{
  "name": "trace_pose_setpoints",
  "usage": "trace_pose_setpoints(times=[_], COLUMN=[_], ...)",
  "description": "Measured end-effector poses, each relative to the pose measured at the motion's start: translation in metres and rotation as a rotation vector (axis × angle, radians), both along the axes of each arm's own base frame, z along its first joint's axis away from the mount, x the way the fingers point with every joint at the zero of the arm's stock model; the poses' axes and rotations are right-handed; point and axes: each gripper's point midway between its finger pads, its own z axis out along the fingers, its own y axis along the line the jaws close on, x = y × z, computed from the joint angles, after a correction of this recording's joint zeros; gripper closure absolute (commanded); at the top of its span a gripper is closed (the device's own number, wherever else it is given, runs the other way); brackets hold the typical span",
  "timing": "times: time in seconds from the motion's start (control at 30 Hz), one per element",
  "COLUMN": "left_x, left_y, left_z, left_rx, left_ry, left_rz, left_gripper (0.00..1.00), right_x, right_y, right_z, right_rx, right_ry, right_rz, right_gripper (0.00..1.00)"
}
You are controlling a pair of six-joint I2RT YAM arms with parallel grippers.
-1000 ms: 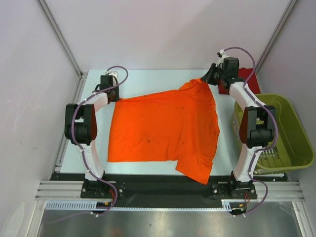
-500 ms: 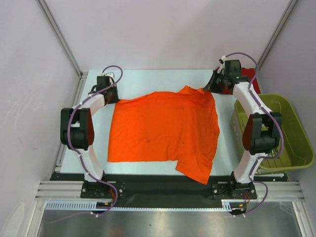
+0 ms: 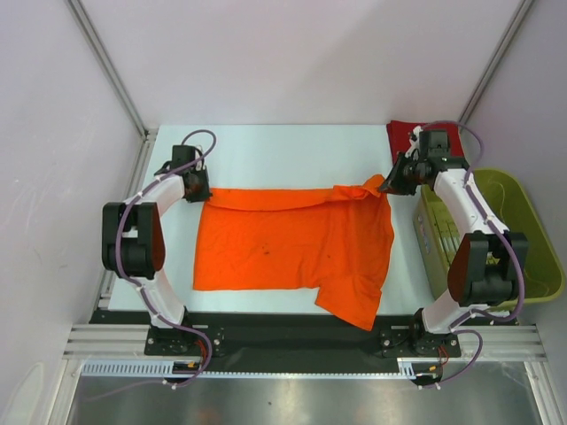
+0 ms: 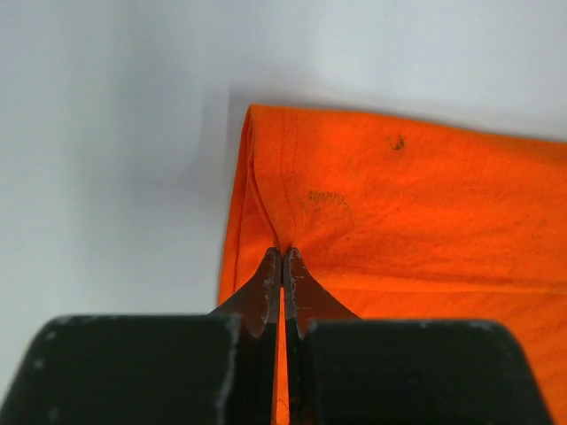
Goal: Fold and stack the t-shirts
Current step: Fold the tshirt
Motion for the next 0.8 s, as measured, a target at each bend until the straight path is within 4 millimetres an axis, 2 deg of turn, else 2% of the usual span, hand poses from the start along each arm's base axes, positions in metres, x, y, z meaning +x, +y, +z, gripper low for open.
trace_pose_setpoints(times=[0.27, 0.47, 0.73, 0.8], left_x=[-0.022, -0.035, -0.035, -0.036], left_y=[0.002, 0.001, 0.001, 0.001], left_z=[-0.001, -0.011, -0.012, -0.014], left_rx=[0.004, 0.0, -0.002, 0.002], left_ry=[0.051, 0.086, 0.089, 0.094], left_rz=[0.003, 0.0, -0.001, 0.001], left_gripper=[1.0, 1.0, 1.0, 0.93], right_x=[-0.02, -0.031, -0.03, -0.031], right_y=[0.0, -0.002, -0.005, -0.006], right_z=[-0.017, -0.031, -0.045, -0.049], right_rx=[-0.018, -0.035, -0.058, -0.064], right_ry=[0.055, 0.084, 0.111, 0.123], right_rz=[0.028, 0.041, 0.053, 0.055], right_gripper=[1.0, 1.0, 0.99, 0.97])
